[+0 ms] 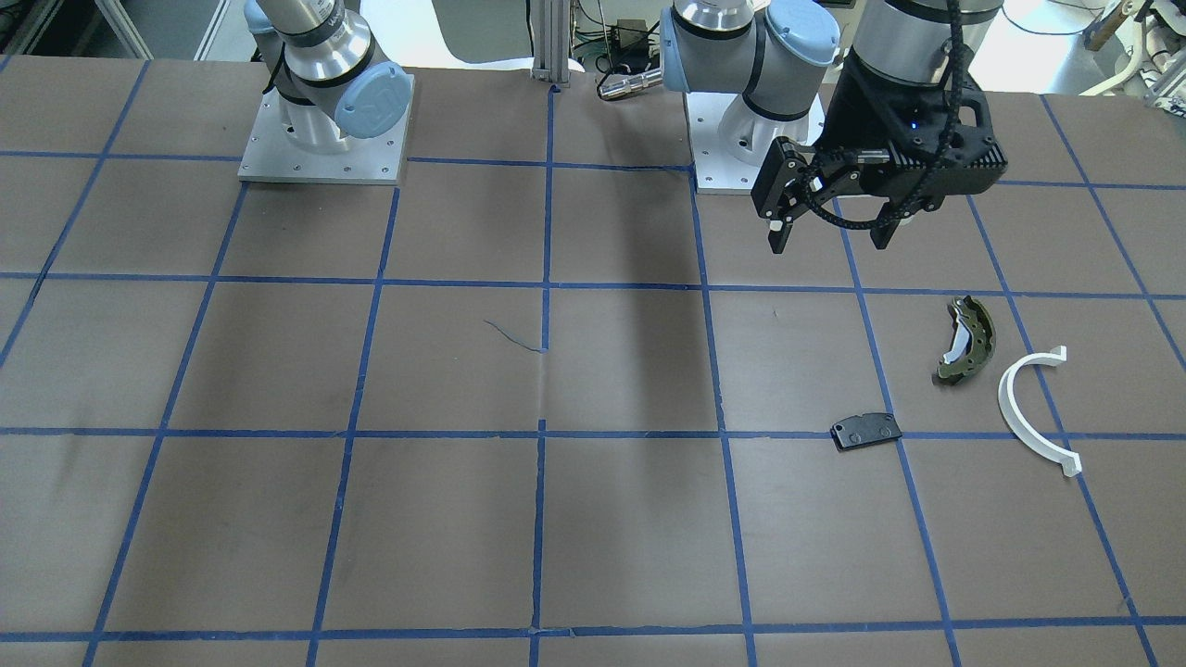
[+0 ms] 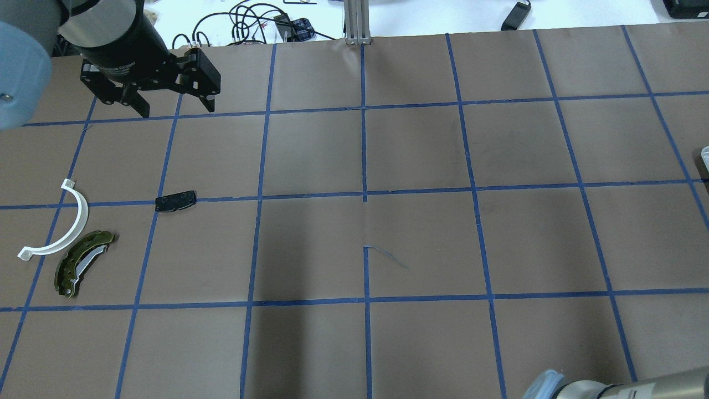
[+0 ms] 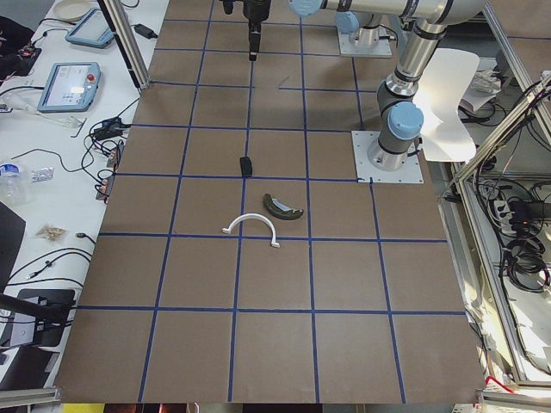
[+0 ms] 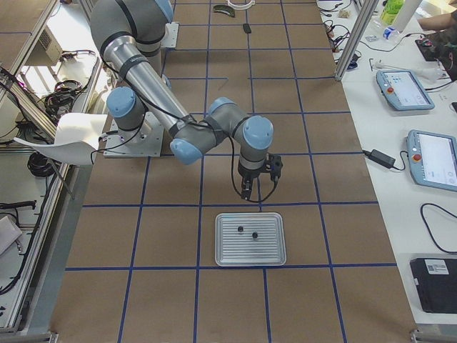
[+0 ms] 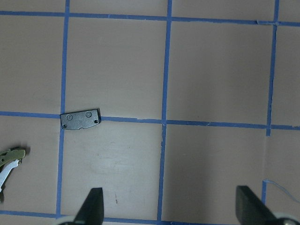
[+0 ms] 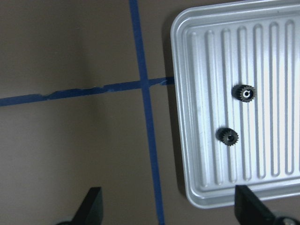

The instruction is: Place bearing gear from tray to pile

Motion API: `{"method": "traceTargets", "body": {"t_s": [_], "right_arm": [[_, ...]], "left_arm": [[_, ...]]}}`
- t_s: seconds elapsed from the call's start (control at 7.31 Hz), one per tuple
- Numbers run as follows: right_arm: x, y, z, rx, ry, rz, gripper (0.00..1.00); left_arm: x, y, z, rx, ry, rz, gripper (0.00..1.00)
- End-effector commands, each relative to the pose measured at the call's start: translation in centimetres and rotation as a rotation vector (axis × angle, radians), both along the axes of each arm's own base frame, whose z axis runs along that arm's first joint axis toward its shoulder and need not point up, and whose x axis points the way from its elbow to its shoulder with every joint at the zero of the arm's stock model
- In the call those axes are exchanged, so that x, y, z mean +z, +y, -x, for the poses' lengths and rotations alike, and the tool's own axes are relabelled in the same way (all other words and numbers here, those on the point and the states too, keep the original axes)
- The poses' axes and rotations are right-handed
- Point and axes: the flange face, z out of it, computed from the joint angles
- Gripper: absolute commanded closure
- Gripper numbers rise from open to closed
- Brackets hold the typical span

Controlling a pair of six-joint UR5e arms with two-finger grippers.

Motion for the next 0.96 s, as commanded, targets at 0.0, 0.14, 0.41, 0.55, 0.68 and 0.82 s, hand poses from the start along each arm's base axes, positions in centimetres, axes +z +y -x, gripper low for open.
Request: {"method": "traceTargets", "body": {"t_s": [0.0, 0.14, 0.41, 0.55, 0.68, 0.82], "right_arm": [[-3.1, -1.9, 5.5, 0.046, 0.012, 0.009, 0.0], [-4.1, -2.6, 7.8, 0.043, 0.014, 0.01, 0.0], [-5.7, -3.7, 9.4, 0.039, 0.008, 0.009, 0.0], [-6.9, -3.8, 9.5, 0.034, -0.007, 0.0, 0.02], [-7.8, -3.9, 9.7, 0.028, -0.013, -0.009, 0.02], [-8.7, -4.0, 9.8, 0.026, -0.019, -0.011, 0.06]], "left_arm": [[0.0, 0.0, 0.0, 0.001, 0.001, -0.001, 0.0], [0.0, 0.0, 0.0, -0.001, 0.0, -0.001, 0.0], [-0.1, -0.1, 0.0, 0.0, 0.004, -0.002, 0.0], [-0.1, 0.0, 0.0, 0.0, 0.002, -0.002, 0.0], [0.0, 0.1, 0.1, -0.001, 0.001, -0.001, 0.0], [0.0, 0.0, 0.0, -0.001, 0.002, -0.001, 0.0]]}}
